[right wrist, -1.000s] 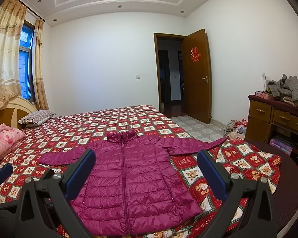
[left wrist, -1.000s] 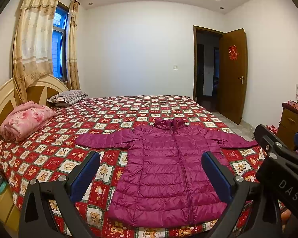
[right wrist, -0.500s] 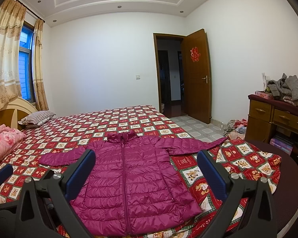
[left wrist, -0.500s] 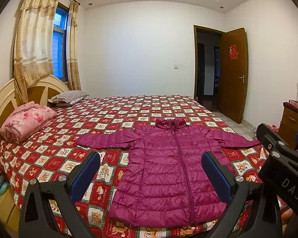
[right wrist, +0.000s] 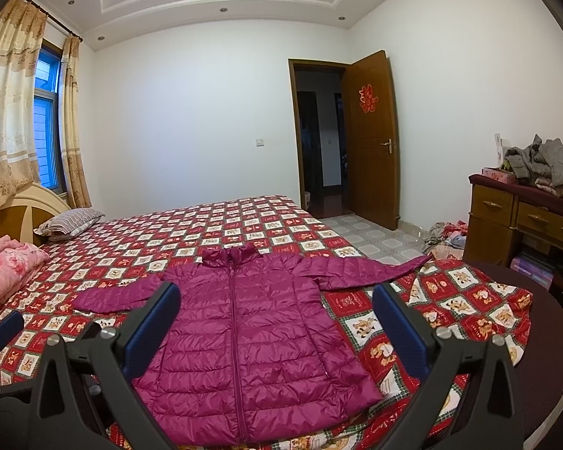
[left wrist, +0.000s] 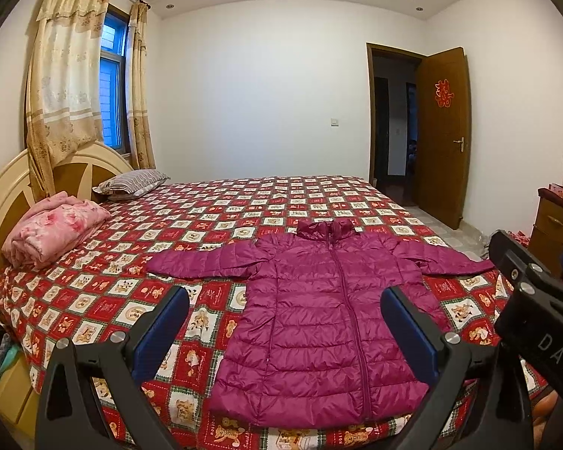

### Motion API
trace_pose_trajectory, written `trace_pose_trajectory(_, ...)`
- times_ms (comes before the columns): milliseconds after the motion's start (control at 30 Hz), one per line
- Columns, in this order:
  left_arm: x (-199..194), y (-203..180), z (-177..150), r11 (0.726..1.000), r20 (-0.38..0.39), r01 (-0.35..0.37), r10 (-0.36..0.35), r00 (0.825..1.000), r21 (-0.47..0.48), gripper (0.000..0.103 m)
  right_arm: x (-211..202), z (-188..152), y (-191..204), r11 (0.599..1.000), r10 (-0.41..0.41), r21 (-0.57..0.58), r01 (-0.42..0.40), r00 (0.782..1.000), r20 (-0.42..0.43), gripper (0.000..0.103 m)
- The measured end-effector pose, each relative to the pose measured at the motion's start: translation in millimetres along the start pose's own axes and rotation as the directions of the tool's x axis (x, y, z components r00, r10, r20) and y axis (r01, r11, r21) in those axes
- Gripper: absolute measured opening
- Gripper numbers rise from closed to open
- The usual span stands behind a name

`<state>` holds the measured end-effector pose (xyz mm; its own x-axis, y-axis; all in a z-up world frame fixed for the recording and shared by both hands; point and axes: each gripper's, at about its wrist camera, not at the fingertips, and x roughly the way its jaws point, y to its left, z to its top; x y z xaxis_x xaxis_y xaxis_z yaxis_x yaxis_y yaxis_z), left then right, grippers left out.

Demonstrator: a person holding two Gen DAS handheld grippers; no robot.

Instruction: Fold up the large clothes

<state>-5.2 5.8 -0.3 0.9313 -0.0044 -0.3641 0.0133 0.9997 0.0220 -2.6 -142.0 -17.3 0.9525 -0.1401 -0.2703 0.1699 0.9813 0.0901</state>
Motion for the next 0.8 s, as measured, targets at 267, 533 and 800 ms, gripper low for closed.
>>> trace_pose_trajectory(267, 7, -1, -2, 1.000, -0.017, -0.005, 0.005, 1.000, 0.002, 0.102, 4, -4, 2, 1.000, -0.006, 0.007, 0.006, 1.000, -0.015, 0.103)
trace_pose_trajectory(533, 29, 0, -3, 1.000, -0.047, -0.026, 0.027, 0.999, 0.013, 0.102, 24, -9, -5, 1.000, 0.012, 0.017, -0.011, 0.998, -0.055, 0.103)
trace_pose_trajectory(800, 67, -5, 2, 0.999, -0.086, -0.036, 0.038, 0.996, 0.030, 0.102, 58, -2, -10, 1.000, 0.022, 0.016, -0.021, 0.995, -0.094, 0.103)
